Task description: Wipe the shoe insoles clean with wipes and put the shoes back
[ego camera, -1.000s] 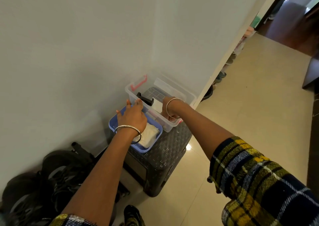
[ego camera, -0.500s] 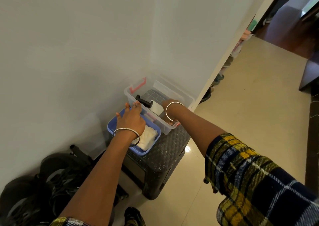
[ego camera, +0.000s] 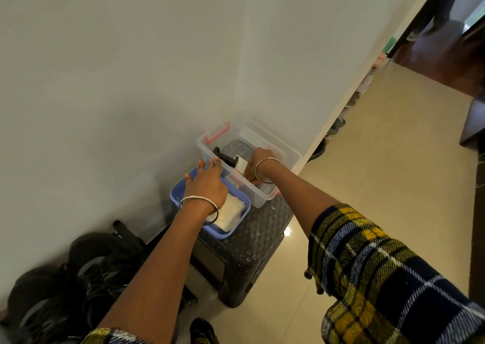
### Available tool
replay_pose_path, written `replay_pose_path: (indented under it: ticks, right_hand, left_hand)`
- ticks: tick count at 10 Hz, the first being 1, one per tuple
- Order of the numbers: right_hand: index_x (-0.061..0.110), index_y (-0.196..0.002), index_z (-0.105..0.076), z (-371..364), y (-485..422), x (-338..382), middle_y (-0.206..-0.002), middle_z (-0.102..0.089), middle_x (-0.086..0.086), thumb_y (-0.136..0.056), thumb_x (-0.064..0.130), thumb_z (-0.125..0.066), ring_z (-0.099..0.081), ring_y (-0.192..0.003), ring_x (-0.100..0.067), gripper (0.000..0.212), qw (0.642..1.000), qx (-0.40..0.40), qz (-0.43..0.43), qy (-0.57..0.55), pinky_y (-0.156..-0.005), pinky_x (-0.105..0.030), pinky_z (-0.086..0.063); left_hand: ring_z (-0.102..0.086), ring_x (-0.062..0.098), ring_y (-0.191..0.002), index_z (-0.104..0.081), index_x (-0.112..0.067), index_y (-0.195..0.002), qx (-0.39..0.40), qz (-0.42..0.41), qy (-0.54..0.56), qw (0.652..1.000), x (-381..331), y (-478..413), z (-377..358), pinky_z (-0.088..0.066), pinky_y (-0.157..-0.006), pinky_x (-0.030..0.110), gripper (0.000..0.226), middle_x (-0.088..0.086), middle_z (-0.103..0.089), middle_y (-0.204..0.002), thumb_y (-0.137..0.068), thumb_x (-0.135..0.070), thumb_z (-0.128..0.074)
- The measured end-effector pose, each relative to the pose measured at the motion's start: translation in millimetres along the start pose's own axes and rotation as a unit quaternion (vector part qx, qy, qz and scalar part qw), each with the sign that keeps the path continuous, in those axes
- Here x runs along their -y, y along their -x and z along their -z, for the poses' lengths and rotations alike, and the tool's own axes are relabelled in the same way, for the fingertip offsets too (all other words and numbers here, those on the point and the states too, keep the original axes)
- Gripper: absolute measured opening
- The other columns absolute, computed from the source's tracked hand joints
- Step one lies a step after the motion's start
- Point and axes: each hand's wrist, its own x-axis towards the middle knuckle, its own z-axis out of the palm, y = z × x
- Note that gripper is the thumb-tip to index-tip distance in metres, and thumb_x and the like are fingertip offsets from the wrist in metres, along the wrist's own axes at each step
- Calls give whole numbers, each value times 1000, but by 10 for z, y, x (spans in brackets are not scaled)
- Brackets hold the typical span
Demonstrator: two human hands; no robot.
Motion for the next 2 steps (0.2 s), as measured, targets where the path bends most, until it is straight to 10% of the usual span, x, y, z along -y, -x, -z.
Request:
replay_pose_path:
  ticks: [2]
  right_hand:
    - [6,-101,-76,7,43,13,-95,-74,-9,-78,19,-82,-70,-84,-23,27,999,-41,0,-22,-81,-34,-60]
  left_hand:
    - [-13,34,-148,-9,-21,-155,18,3,42,999,19,28,43,-18,-118,50,63,10,-10,-162,-102,-16,-43]
